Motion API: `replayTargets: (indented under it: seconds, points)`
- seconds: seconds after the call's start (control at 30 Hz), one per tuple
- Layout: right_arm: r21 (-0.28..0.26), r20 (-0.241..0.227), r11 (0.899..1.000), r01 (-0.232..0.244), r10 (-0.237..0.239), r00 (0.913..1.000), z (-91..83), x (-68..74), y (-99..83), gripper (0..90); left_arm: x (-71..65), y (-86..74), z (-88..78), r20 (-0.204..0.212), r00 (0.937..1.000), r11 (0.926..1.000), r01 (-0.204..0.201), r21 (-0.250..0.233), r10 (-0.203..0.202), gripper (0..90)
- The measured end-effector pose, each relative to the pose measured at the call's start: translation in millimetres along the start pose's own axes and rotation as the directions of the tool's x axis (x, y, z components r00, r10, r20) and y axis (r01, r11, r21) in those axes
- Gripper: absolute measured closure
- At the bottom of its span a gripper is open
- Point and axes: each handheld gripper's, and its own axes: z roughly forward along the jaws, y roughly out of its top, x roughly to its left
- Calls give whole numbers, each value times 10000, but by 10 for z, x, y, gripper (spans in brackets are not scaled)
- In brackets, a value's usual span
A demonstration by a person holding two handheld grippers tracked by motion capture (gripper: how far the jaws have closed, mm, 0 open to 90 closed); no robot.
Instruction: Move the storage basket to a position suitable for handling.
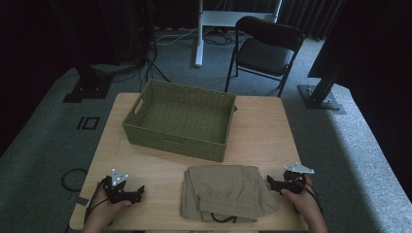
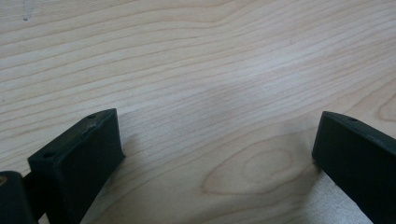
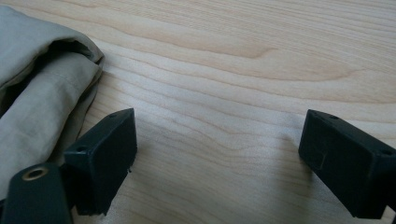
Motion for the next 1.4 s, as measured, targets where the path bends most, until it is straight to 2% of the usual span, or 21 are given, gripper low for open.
replayTargets:
  seconds: [0.1, 0.33, 0.73, 1.13, 1.4]
  points:
    - [-13, -7, 10000, 30, -30, 10000, 14, 2, 14, 110, 24, -5, -7, 376, 9985, 9992, -390, -1, 390, 23]
    - [20, 78, 10000, -40, 40, 10000, 42, 0, 50, 113, 78, 26, 20, 522, 9970, 9984, -572, -1, 571, 24]
    - [-294, -53, 9995, 62, -64, 10000, 50, 52, 266, 113, 218, 142, 78, 469, 9981, 9992, -394, -69, 397, 26]
    - [-643, -230, 9979, 79, -94, 9997, 62, 163, 530, 129, 441, 340, 41, 251, 9989, 9969, -387, -687, 405, 26]
    - [-895, -539, 9955, 299, -348, 9979, 73, 291, 709, 129, 576, 575, -8, 149, 9992, 9921, -340, -1211, 360, 26]
